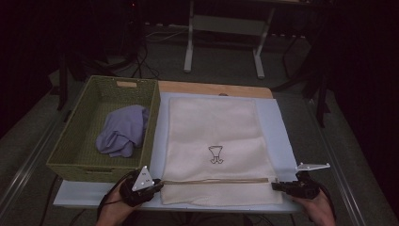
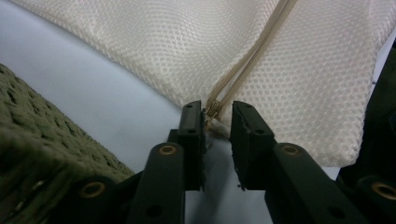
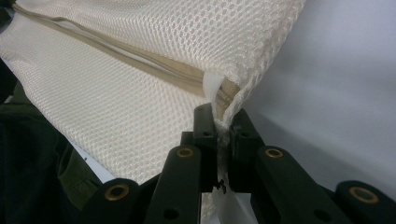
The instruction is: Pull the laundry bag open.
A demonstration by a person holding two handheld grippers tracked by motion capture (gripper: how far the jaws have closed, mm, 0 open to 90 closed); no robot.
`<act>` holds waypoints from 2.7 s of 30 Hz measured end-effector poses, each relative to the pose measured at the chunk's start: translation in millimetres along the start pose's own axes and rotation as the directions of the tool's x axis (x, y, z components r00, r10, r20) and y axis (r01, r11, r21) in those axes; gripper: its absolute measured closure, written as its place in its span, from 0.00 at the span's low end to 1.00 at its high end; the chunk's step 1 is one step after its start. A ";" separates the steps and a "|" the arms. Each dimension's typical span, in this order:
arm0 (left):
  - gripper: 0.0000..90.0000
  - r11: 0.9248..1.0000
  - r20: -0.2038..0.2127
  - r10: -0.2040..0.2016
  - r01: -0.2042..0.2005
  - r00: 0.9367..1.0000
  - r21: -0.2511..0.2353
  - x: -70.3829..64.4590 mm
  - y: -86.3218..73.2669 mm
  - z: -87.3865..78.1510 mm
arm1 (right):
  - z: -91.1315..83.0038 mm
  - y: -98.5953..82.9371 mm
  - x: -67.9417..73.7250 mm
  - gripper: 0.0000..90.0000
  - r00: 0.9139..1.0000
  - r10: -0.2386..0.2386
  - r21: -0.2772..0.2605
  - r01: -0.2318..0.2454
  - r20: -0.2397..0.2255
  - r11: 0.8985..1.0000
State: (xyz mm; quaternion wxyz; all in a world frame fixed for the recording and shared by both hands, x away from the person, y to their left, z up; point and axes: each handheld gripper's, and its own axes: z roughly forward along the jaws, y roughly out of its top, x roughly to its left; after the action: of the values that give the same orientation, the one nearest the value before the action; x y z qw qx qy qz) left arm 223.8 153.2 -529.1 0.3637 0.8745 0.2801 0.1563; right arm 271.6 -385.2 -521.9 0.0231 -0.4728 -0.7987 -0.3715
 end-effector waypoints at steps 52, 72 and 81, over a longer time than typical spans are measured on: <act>0.73 0.987 0.081 -0.045 0.057 0.996 -0.153 -17.9 49.6 31.5 | -14.2 28.0 5.5 0.63 0.989 -0.068 -0.072 0.078 0.128 0.994; 0.72 0.985 0.088 -0.067 0.079 0.994 -0.151 -15.9 44.9 32.6 | 5.9 58.2 23.5 0.59 0.979 -0.156 -0.074 0.167 0.135 0.983; 0.72 0.987 0.098 -0.061 0.075 0.993 -0.145 -18.3 45.0 35.2 | 12.5 62.5 30.0 0.58 0.973 -0.178 -0.068 0.189 0.145 0.980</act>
State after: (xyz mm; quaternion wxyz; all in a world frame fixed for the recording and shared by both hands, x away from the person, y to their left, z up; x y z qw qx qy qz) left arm 243.0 96.9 -521.9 0.4456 0.8413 0.2801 0.1235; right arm 307.3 -338.0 -483.6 -0.0860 -0.4222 -0.8228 -0.3707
